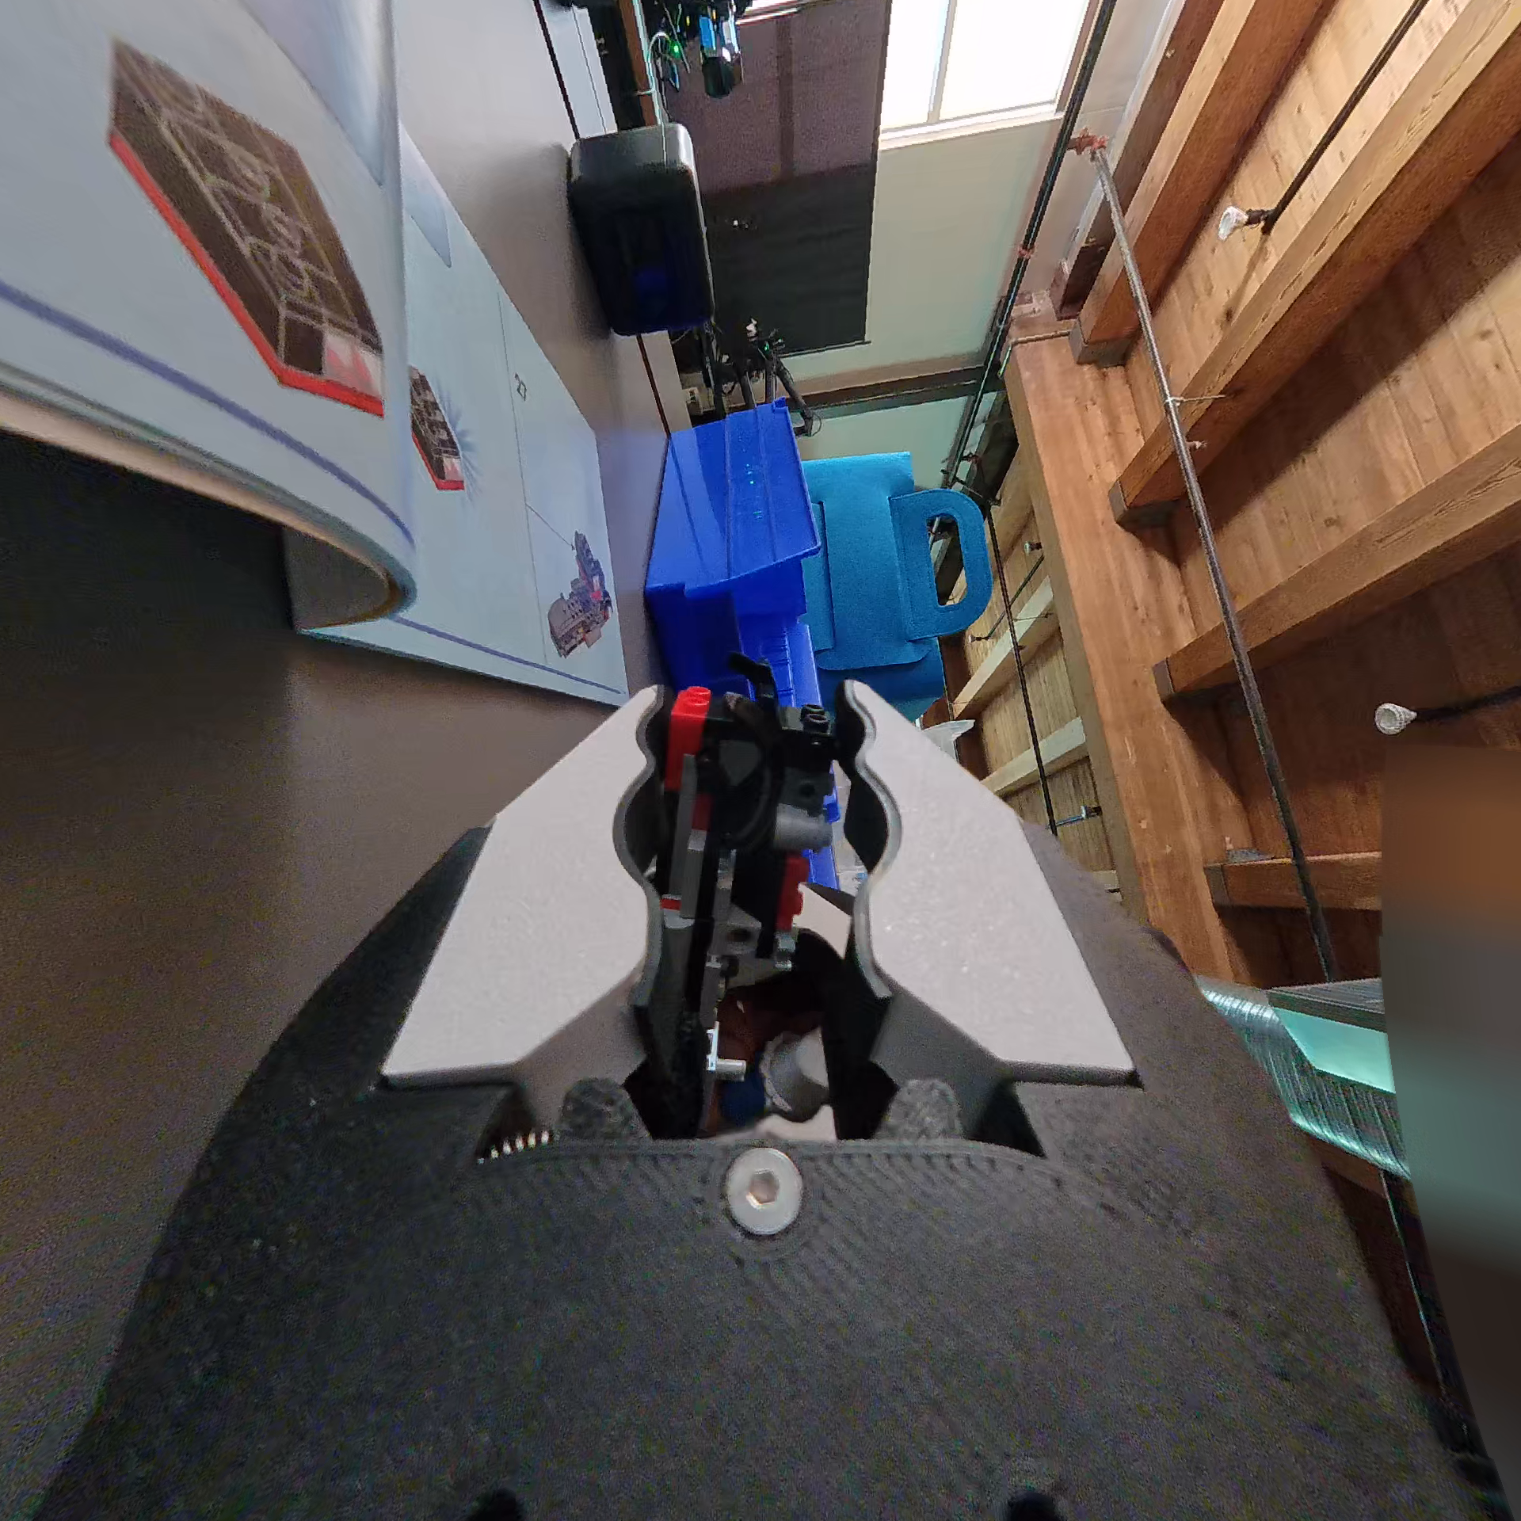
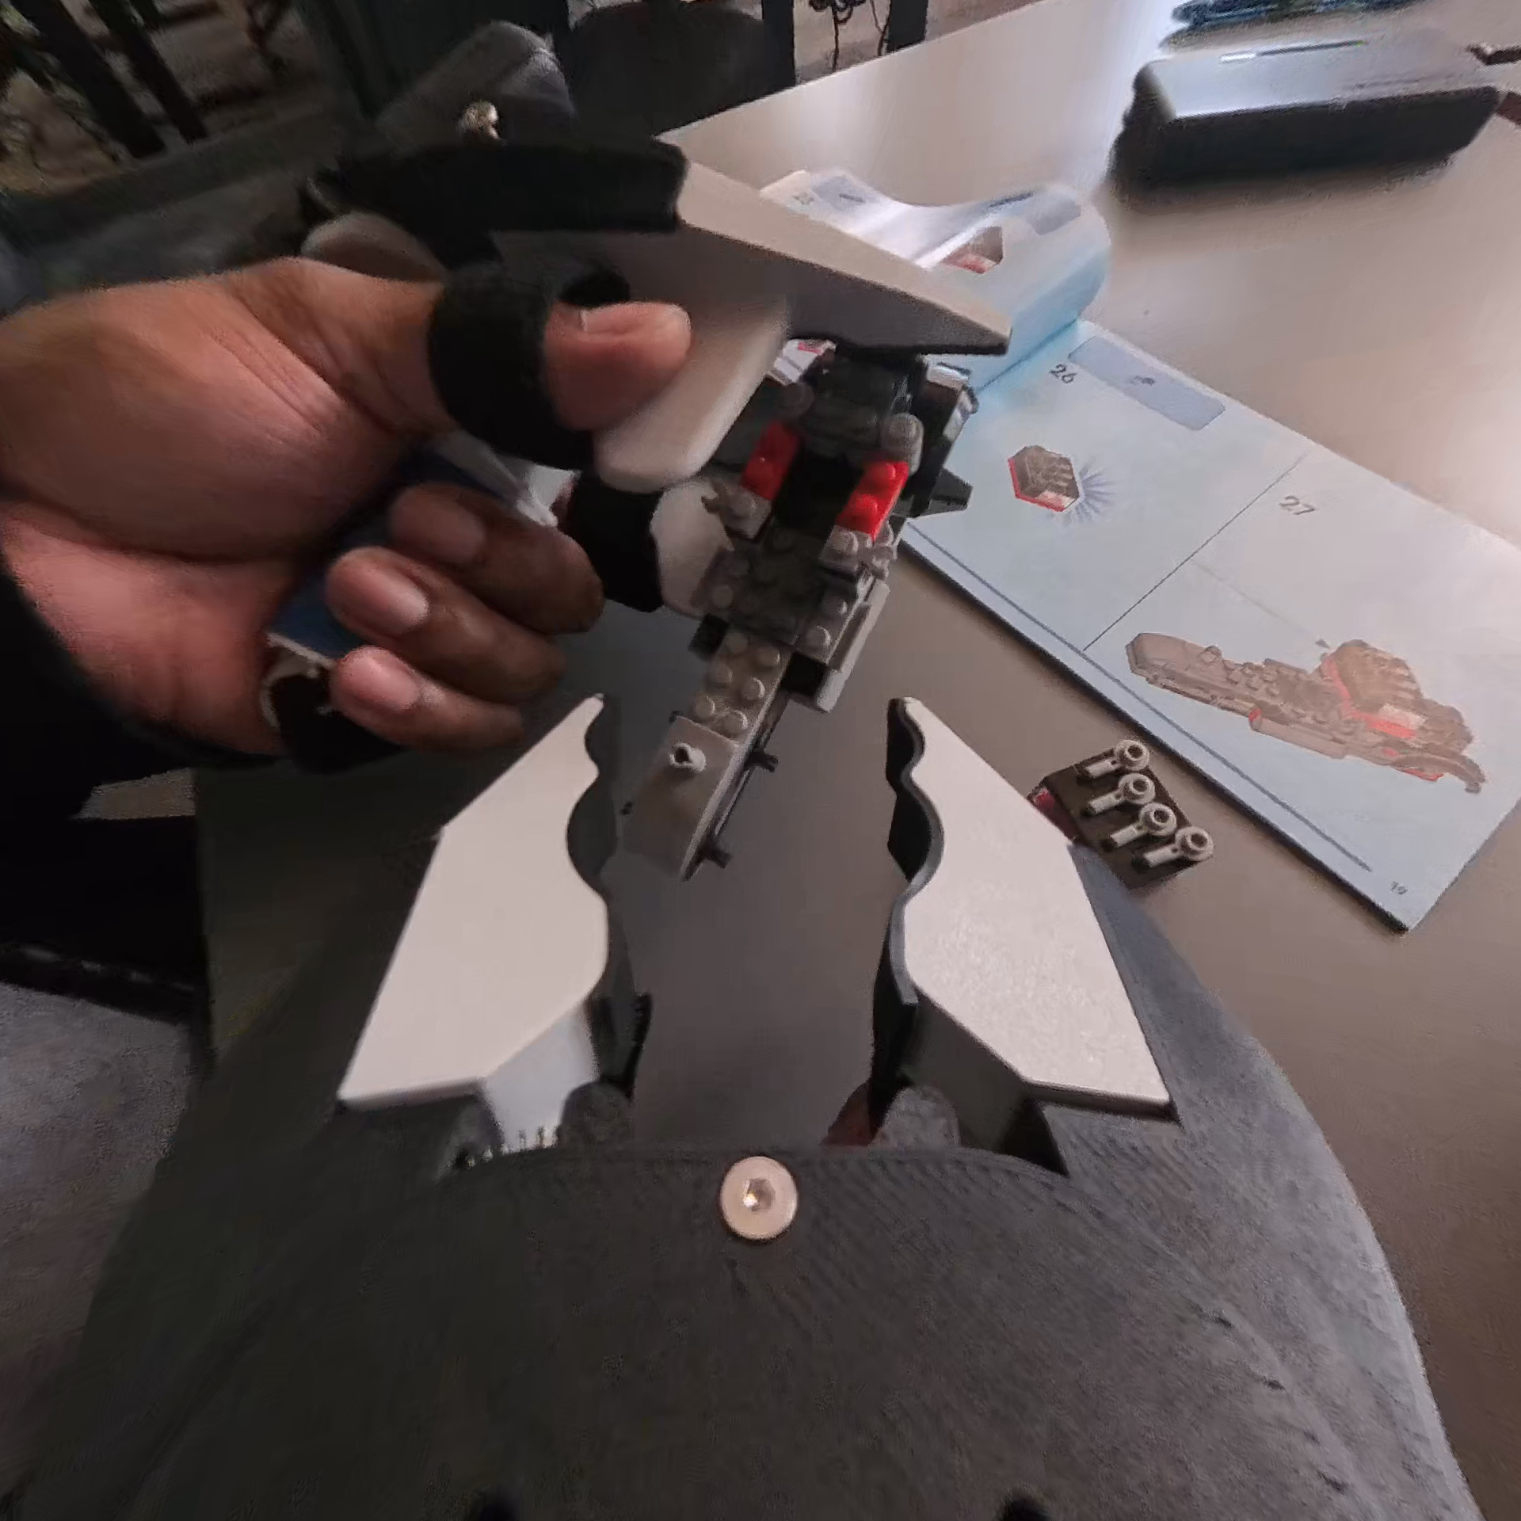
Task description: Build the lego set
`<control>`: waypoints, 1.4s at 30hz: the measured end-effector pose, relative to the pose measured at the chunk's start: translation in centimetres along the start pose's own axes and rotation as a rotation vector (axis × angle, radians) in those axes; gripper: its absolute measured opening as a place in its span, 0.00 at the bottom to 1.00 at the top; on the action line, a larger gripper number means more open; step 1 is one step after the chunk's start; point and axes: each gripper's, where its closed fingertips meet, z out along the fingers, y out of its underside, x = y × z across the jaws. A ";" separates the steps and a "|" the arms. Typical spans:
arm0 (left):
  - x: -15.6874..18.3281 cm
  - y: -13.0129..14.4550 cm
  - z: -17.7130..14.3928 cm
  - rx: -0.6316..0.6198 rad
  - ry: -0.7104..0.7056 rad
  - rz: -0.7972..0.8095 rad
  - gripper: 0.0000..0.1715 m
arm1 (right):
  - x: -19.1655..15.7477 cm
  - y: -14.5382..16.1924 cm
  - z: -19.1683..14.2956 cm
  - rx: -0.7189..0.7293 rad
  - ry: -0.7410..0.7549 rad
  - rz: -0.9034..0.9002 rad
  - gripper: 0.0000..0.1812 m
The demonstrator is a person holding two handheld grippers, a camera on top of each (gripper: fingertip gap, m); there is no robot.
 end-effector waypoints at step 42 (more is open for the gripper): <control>2.5 5.5 -3.6 -0.523 0.204 0.028 0.24 | 1.9 0.3 -4.5 -0.141 -0.525 -0.410 0.20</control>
